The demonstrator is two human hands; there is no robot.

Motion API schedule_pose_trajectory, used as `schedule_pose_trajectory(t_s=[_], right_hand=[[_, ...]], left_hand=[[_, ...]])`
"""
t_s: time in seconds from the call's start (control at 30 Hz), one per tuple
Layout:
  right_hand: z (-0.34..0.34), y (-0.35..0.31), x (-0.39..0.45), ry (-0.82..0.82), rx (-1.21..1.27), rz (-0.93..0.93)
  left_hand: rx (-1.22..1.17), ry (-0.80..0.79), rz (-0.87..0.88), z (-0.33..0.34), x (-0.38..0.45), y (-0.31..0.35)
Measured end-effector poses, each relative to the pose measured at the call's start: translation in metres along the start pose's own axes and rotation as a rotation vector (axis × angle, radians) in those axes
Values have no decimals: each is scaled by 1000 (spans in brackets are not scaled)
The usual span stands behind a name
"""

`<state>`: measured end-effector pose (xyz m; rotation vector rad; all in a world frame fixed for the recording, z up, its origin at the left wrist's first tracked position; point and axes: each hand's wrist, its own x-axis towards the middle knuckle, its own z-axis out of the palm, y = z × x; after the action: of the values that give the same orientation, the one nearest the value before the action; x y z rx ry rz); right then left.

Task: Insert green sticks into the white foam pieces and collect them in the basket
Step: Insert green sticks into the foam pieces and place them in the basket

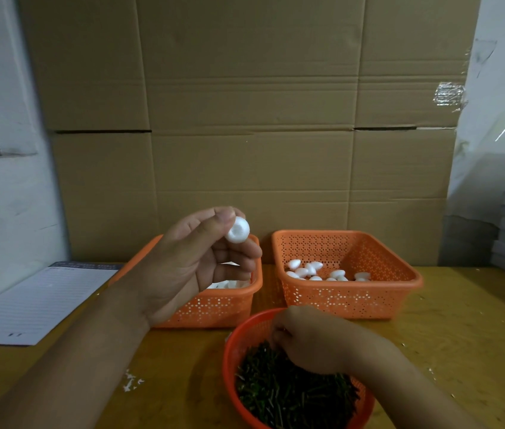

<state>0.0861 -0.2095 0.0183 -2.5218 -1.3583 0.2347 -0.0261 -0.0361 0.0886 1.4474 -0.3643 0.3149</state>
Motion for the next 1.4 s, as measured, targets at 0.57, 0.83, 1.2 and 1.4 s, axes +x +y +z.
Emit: schedule_pose_trajectory(t_s=[0.57,0.83,1.2,1.4], right_hand=[[0,0,-1,25,25,-44],[1,0,-3,-17,10,-52],[0,-2,-4,10,-9,-77],[-1,-4,-5,2,-20,-77]], left_hand=[[37,23,60,1,0,-7],[85,40,60,3,-1,-6],[61,42,81,5,1,-7],[157,99,111,3,1,-12]])
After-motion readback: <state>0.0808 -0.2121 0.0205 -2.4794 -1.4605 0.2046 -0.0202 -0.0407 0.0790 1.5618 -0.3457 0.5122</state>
